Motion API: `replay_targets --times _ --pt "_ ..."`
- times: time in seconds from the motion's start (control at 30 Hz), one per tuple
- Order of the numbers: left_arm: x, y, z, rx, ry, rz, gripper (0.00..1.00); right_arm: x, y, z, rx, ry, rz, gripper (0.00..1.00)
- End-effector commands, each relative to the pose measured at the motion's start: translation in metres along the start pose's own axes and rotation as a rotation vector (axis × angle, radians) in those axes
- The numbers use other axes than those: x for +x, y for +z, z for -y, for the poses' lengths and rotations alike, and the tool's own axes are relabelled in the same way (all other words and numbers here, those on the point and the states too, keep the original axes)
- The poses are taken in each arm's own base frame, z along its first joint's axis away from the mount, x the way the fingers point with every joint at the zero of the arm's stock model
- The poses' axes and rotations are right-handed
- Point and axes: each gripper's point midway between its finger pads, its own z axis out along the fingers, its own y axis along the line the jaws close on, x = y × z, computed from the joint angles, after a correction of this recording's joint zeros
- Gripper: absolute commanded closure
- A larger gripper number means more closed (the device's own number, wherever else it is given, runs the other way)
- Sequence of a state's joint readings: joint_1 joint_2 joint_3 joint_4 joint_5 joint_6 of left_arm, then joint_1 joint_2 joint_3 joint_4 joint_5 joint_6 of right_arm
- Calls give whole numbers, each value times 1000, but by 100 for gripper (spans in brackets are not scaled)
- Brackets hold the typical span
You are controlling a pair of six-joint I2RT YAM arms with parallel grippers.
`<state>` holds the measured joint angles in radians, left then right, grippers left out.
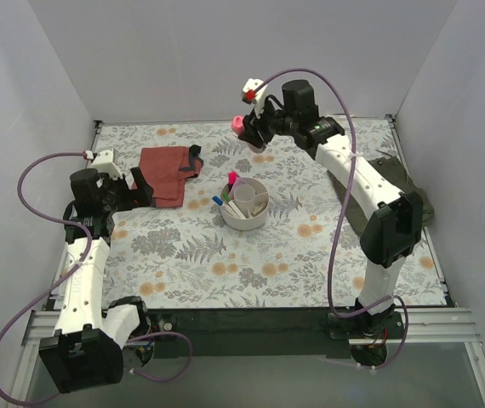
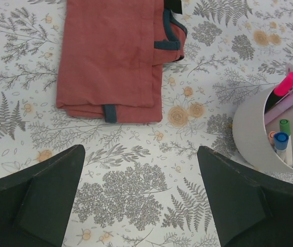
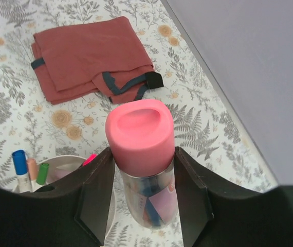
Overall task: Sort the stationery into containers
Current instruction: Place the stationery in the storage box.
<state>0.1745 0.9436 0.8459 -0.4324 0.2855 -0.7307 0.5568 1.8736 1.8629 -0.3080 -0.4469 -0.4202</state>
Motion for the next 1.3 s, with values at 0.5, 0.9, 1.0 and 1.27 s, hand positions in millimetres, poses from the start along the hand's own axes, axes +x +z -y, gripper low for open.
replay_targets --times 0.5,0.9,1.0,1.27 --pt "-4 47 24 104 64 -78 8 1 -100 14 130 212 142 99" --pt "-7 86 26 92 26 -154 7 8 -105 0 105 182 190 99" --pt "-9 88 27 102 47 -152 7 9 -101 -7 89 159 210 99" --pt "-1 90 21 106 129 -160 7 28 -81 -35 -23 149 197 99"
